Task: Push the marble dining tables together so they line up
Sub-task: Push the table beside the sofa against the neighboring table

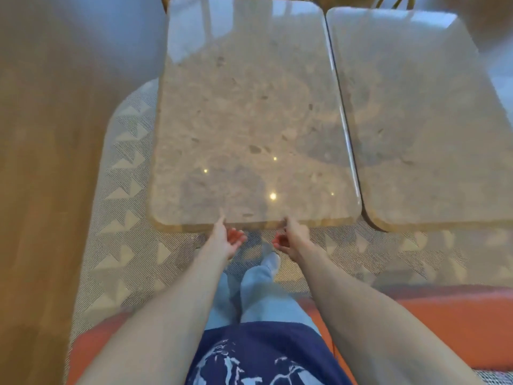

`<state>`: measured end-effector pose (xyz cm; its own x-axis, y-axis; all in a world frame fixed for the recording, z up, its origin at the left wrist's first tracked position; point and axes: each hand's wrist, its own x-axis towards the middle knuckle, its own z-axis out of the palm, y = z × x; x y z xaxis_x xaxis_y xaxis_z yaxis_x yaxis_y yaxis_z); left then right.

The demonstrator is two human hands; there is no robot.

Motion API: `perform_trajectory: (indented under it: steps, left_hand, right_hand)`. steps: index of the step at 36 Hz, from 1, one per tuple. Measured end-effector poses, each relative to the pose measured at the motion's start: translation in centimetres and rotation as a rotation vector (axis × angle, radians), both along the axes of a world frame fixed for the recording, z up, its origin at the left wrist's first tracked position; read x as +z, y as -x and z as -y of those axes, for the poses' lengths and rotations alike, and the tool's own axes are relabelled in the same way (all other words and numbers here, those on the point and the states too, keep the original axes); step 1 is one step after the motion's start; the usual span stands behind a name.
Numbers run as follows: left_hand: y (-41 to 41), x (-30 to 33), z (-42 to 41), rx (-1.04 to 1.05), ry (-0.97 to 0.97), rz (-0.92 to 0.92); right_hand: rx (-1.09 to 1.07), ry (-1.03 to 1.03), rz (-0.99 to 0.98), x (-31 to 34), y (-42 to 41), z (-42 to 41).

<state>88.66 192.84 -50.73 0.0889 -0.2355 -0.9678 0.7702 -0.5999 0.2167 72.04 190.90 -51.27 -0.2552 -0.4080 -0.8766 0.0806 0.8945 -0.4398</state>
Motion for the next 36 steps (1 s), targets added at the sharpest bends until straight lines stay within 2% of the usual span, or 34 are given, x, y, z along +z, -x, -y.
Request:
perform_trajectory:
  steps: [4, 8, 11, 13, 18, 26, 36]
  left_hand:
    - [0.8, -1.5, -0.4, 0.144, -0.001, -0.034]
    - [0.7, -2.9, 0.4, 0.393, 0.132, -0.090]
    - [0.4, -3.9, 0.1, 0.560, 0.166, -0.122]
    - [0.7, -4.4, -0.9, 0.578, 0.246, -0.147]
    - [1.0, -4.7, -2.1, 0.541, 0.340, -0.148]
    - [1.3, -4.5, -2.7, 0.463, 0.394, -0.116]
    - [2.2, -3.8, -4.2, 0.455, 0.387, -0.092]
  right_hand:
    - [-0.066, -0.076, 0.162, -2.0, 0.9, -0.3]
    - [-0.342, 0.003, 0.385, -3.4, 1.7, 0.8]
    - [-0.560, 0.089, 0.412, -3.9, 2.9, 1.6]
    - [-0.638, 0.134, 0.444, -4.0, 3.6, 1.7]
    - [-0.607, 0.177, 0.512, -4.4, 4.4, 0.9]
    - [-0.538, 0.252, 0.491, -4.7, 4.7, 0.1]
    - [-0.496, 0.255, 0.488, -4.8, 5.5, -1.4]
